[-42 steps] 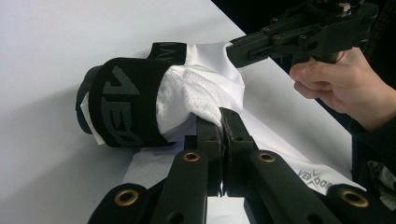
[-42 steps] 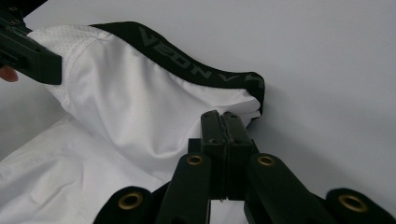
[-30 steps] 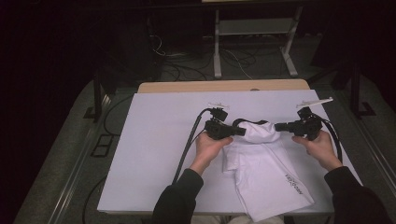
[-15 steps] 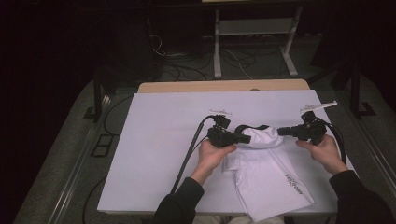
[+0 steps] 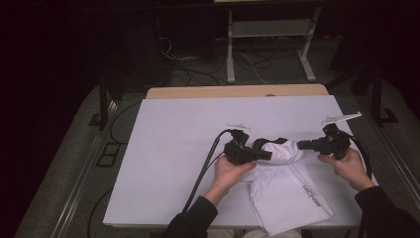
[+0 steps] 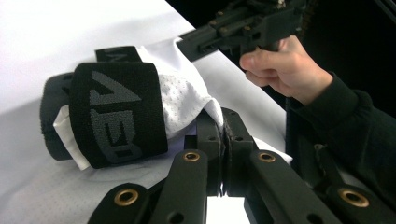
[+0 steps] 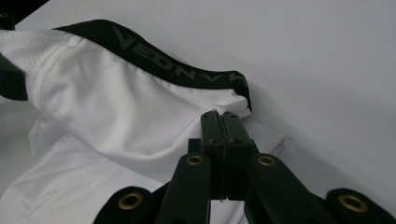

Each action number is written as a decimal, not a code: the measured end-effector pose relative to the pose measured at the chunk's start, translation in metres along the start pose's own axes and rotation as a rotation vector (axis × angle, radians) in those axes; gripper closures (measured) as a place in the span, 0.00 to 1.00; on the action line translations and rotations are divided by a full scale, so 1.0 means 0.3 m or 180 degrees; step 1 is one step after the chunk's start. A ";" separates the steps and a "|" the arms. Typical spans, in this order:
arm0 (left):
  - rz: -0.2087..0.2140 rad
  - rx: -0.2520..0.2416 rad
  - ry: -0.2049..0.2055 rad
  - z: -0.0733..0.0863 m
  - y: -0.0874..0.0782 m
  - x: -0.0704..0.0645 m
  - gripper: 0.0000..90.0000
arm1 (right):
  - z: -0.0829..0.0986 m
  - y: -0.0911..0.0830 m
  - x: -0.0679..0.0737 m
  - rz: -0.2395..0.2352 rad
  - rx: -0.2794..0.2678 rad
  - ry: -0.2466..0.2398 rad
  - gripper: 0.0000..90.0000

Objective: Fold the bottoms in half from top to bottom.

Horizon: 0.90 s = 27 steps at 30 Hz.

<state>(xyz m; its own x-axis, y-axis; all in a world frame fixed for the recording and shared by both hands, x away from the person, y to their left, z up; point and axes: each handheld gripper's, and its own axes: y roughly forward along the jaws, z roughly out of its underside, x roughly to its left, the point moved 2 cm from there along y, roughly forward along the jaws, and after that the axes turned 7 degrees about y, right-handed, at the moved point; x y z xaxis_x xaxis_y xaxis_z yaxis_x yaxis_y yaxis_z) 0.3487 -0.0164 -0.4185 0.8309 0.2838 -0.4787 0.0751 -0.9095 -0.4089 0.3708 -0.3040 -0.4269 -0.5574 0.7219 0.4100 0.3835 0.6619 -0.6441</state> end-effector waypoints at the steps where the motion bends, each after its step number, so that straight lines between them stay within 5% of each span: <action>1: 0.0014 -0.0002 0.0005 0.005 0.004 -0.006 0.97 | 0.004 -0.001 0.001 -0.0003 0.0009 -0.0004 0.98; 16: 0.0177 0.0034 -0.0039 0.088 0.045 -0.052 0.97 | 0.065 -0.011 0.010 -0.0023 0.0117 -0.0036 0.98; 27: 0.0180 0.0104 -0.0029 0.130 0.053 -0.063 0.97 | 0.096 -0.021 0.018 -0.0074 0.0164 0.0035 0.92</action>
<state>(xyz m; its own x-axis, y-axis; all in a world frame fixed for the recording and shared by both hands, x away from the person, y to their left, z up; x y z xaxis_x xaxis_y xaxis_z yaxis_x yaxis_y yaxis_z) 0.3126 -0.0242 -0.4462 0.8281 0.2353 -0.5088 0.0102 -0.9138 -0.4060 0.3441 -0.3101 -0.4394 -0.5574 0.7090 0.4321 0.3319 0.6673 -0.6667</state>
